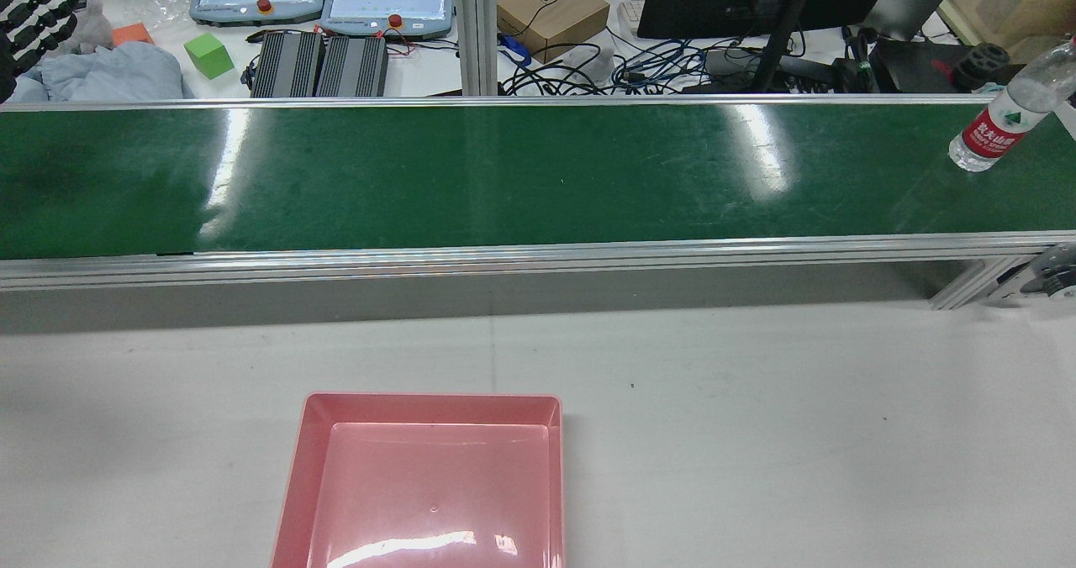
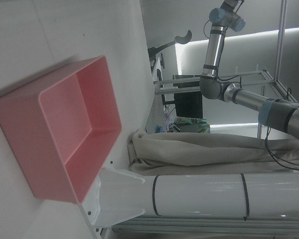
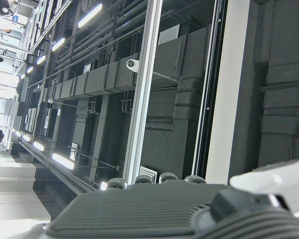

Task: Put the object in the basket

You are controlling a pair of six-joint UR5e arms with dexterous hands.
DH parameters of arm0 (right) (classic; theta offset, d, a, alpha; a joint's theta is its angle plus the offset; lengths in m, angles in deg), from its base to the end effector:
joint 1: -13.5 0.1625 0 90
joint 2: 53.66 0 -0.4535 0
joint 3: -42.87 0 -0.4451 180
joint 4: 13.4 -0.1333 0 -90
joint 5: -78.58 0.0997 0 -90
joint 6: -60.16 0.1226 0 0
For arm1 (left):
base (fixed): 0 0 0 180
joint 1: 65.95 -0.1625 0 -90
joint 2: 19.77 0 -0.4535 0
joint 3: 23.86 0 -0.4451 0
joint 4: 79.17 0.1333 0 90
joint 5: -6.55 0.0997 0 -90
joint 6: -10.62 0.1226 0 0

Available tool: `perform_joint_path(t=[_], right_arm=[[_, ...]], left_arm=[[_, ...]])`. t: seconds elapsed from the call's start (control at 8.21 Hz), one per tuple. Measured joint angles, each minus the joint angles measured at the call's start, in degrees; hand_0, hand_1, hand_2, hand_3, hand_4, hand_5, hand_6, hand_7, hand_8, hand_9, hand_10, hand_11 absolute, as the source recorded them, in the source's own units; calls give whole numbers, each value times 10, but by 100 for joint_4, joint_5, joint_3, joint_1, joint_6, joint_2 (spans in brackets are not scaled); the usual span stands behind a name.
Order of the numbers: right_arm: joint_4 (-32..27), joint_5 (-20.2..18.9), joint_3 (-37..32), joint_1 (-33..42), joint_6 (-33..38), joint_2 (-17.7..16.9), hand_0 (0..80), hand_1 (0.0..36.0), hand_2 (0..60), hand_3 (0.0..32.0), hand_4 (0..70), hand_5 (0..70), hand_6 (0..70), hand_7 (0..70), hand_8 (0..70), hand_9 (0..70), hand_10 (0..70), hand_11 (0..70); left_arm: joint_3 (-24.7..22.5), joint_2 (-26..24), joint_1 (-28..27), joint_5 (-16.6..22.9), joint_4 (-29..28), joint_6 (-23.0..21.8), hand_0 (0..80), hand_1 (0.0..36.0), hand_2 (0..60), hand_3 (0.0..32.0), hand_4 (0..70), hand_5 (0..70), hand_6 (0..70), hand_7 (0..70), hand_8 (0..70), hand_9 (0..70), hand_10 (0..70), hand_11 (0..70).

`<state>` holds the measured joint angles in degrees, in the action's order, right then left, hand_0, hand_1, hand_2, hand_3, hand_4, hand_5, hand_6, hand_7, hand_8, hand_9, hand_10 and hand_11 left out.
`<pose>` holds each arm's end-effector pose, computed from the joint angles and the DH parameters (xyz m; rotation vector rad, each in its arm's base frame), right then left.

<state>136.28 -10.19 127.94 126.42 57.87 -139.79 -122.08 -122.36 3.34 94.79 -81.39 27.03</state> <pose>0.3711 -0.5285 0.6503 -0.5723 2.4859 -1.4657 0.1076 -0.6721 0.4908 -0.0651 2.3773 -1.5029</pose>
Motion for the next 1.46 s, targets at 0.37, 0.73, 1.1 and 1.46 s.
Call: perform_joint_path(t=[0.37,0.73,1.1,1.46], right_arm=[[0,0,0,-4,0,0,0,0,0,0,0,0,0,0,0,0,0,0],[0,0,0,1,0,0,0,0,0,0,0,0,0,0,0,0,0,0],[0,0,0,2,0,0,0,0,0,0,0,0,0,0,0,0,0,0],[0,0,0,-6,0,0,0,0,0,0,0,0,0,0,0,0,0,0]], left_arm=[[-2,15,-9,0,12,-9,452,0,0,8,27,134,0,0,39,29,8,13],[11,26,-45,-8,71,14,451,0,0,0,39,137,0,0,42,36,3,6],[94,18,-64,105,93,21,438,0,0,8,0,128,0,0,22,22,1,5],[188,9,-57,131,64,20,442,0,0,8,0,126,0,0,20,18,2,5]])
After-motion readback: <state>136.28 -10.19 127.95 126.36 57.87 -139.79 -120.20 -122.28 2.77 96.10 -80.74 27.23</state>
